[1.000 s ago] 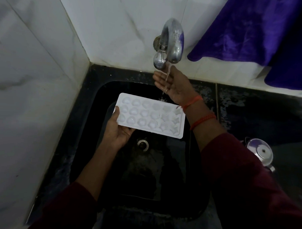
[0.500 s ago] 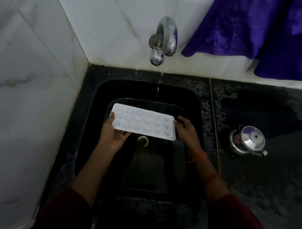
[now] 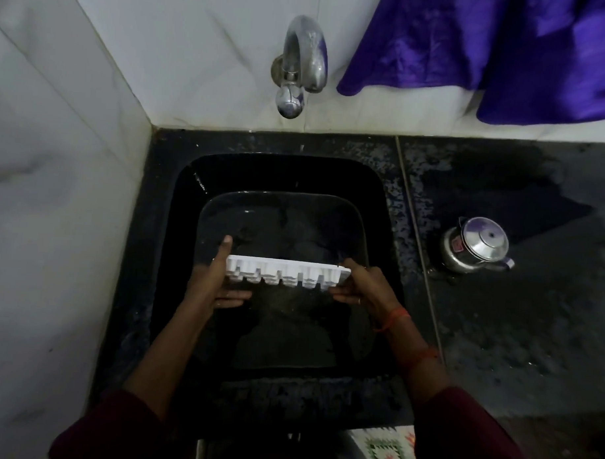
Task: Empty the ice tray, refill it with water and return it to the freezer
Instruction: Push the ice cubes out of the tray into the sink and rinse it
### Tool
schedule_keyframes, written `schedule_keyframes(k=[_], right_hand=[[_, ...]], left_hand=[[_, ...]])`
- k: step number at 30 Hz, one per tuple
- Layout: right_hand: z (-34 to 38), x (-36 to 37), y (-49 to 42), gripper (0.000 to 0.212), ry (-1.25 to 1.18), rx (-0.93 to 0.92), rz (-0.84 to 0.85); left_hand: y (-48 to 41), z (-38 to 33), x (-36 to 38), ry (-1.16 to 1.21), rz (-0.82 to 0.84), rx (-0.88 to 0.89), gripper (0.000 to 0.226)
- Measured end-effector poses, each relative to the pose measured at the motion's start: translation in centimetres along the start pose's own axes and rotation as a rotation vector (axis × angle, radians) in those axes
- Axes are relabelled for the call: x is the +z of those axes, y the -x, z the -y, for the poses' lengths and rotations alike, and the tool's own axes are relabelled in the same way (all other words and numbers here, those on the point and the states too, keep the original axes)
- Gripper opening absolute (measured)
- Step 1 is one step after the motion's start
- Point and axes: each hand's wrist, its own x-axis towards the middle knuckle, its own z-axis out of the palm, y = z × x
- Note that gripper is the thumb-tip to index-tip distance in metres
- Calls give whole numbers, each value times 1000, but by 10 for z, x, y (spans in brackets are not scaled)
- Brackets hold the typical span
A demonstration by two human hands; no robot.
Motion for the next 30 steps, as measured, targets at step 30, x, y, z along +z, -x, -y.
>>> schedule_keyframes(k=[30], right_hand=[[-33, -128, 60, 25, -105, -188, 92]], left_hand=[[118, 46, 53, -22, -59, 49, 66]])
